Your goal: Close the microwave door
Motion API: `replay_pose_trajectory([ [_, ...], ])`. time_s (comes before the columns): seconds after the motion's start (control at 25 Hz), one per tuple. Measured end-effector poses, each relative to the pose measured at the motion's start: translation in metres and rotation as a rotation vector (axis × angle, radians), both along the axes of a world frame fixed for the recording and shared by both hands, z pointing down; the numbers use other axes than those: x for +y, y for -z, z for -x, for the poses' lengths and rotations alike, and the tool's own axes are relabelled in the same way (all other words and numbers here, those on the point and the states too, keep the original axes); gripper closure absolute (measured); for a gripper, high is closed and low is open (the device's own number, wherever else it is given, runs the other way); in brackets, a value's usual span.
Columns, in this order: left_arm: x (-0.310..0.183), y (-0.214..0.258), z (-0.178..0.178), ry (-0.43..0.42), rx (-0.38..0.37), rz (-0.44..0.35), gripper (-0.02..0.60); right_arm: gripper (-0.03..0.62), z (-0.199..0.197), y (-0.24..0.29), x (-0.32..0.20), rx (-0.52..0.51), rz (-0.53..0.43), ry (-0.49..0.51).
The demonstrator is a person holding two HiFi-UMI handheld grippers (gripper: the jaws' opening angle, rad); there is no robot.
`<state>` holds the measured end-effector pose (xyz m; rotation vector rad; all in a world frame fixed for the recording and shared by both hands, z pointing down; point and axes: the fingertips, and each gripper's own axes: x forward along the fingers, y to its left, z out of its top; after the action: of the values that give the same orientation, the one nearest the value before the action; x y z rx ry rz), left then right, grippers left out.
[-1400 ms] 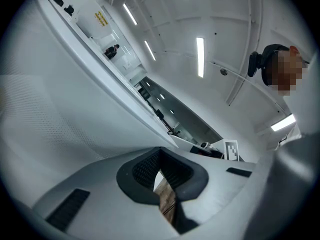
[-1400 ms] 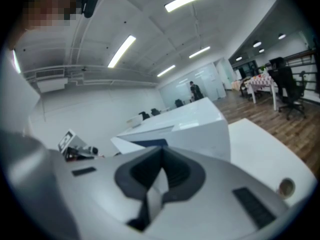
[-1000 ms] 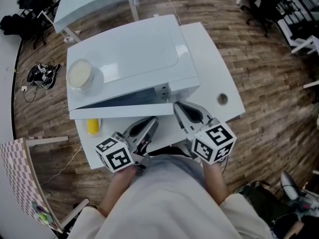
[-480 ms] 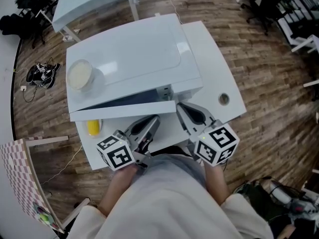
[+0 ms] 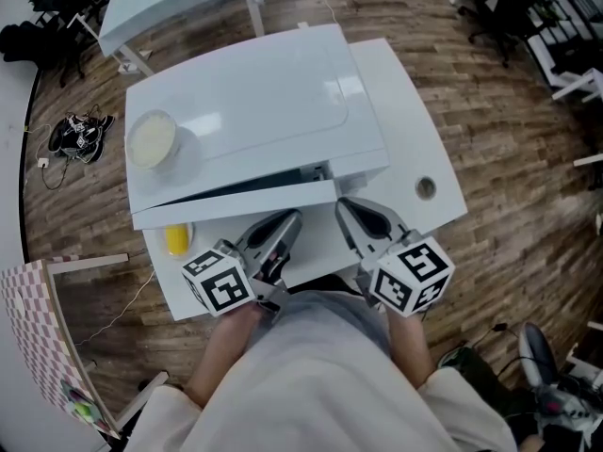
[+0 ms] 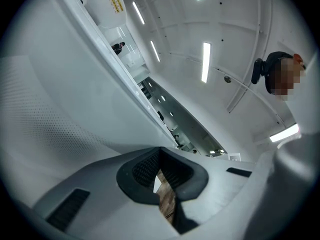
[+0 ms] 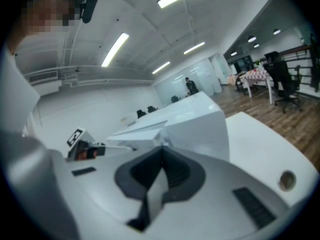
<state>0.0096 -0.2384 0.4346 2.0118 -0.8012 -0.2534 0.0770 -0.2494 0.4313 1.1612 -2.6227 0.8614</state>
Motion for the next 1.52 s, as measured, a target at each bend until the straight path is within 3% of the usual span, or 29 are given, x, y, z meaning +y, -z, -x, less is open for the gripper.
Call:
replay_pose_trajectory([
  [1.52, -0.014, -0.003, 0.006, 0.017, 0.05, 0.035, 0.565, 0.574, 0.017, 0.012, -0.011, -0.02, -0.011, 0.009],
])
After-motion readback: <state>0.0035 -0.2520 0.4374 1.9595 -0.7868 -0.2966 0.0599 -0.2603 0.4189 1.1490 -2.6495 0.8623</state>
